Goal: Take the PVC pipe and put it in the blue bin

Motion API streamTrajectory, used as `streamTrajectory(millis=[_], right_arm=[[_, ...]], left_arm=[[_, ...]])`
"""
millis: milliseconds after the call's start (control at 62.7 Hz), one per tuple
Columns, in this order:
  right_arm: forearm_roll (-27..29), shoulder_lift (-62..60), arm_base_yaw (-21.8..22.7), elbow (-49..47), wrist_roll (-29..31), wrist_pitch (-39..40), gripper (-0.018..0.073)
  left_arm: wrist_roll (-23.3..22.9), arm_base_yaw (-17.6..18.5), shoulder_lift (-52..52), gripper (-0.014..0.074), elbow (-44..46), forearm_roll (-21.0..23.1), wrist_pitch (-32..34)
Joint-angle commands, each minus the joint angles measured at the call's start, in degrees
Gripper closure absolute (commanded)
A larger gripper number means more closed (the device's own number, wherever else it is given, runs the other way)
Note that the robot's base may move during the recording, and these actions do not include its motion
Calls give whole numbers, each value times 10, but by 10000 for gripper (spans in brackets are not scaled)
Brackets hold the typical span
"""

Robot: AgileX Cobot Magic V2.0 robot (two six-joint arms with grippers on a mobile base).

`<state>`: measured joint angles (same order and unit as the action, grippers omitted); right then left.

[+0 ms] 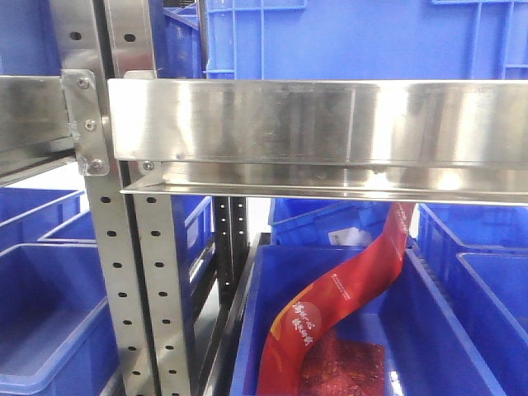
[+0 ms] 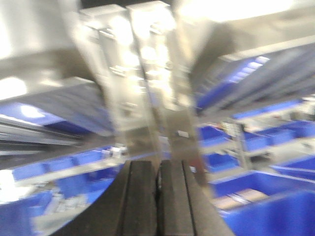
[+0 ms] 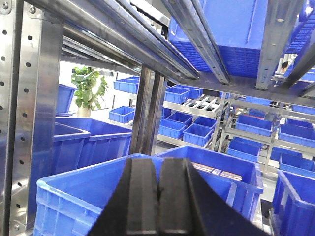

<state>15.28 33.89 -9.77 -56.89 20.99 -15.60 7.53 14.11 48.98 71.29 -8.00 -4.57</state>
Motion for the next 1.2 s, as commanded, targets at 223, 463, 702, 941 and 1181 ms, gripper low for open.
streamTrajectory(millis=[223,463,702,941,1181], right_arm=[[-1,-57,55,0,1,6,727],[-1,-82,111,0,1,3,727],[-1,-97,146,4,1,2,727],[-1,-112,184,43,1,6,727],[-1,-143,195,101,1,0,727]], left_arm=[[-1,-27,-40,708,1,-2,8],[-1,-49,-41,708,1,-2,8],[-1,-72,-66,708,-42,-2,9],[-1,-75,-117,708,-129,-2,9],[-1,-98,-161,708,-215,-2,9]])
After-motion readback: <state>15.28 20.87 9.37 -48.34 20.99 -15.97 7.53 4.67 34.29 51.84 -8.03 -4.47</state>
